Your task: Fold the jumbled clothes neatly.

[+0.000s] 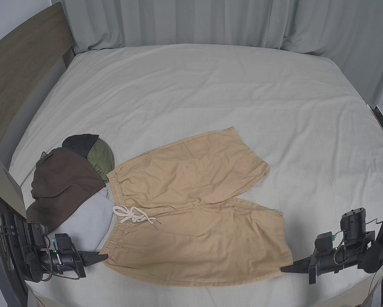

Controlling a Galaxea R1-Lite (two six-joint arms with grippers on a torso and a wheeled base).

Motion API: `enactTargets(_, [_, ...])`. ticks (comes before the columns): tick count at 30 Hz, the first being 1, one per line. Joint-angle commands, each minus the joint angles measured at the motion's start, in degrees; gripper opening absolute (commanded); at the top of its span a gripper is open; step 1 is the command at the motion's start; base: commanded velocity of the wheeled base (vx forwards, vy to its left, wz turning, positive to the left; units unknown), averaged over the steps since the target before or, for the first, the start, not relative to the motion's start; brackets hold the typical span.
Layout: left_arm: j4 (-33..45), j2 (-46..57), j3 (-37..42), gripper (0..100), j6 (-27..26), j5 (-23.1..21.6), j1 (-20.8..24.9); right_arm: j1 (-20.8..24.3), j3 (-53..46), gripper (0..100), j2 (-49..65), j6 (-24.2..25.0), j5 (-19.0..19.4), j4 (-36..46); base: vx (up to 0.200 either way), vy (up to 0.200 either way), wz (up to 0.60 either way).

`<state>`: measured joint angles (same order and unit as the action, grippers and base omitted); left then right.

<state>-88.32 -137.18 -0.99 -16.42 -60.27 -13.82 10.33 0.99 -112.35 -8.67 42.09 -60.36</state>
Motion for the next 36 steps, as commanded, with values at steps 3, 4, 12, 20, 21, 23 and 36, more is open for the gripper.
enactTargets(3, [-0.4, 5.2, -2.4, 0, 5.3, -0.4, 1.5, 0.5, -1.0, 0, 0.1, 3.7, 0.8, -6.4, 0.000, 0.000, 0.00])
enactTargets(4, [-0.4, 5.8, -2.6, 0, 6.7, -0.4, 1.8, 0.7, -0.8, 0, 0.1, 5.1, 0.8, -7.6, 0.000, 0.000, 0.00])
enactTargets(12, [-0.4, 9.7, -4.9, 0, 13.9, -0.4, 3.3, 2.0, -1.0, 0, -0.4, 13.8, 0.7, -20.3, 0.000, 0.000, 0.00])
enactTargets(20, [-0.4, 10.2, -6.6, 0, 16.1, -0.4, 3.3, 1.8, -0.7, 0, -0.4, 14.0, 0.7, -21.4, 0.000, 0.000, 0.00])
enactTargets(21, [-0.4, 10.3, -6.7, 0, 16.4, -0.4, 3.3, 1.8, -0.7, 0, -0.4, 14.0, 0.7, -21.4, 0.000, 0.000, 0.00])
enactTargets(23, [-0.4, 10.4, -6.7, 0, 16.9, -0.4, 3.3, 1.8, -0.6, 0, -0.4, 14.0, 0.7, -21.4, 0.000, 0.000, 0.00])
enactTargets(36, [-0.4, 10.4, -9.5, 0, 20.6, -0.3, 2.7, 1.9, 1.2, 0, 0.2, 18.8, 0.4, -22.5, 0.000, 0.000, 0.00])
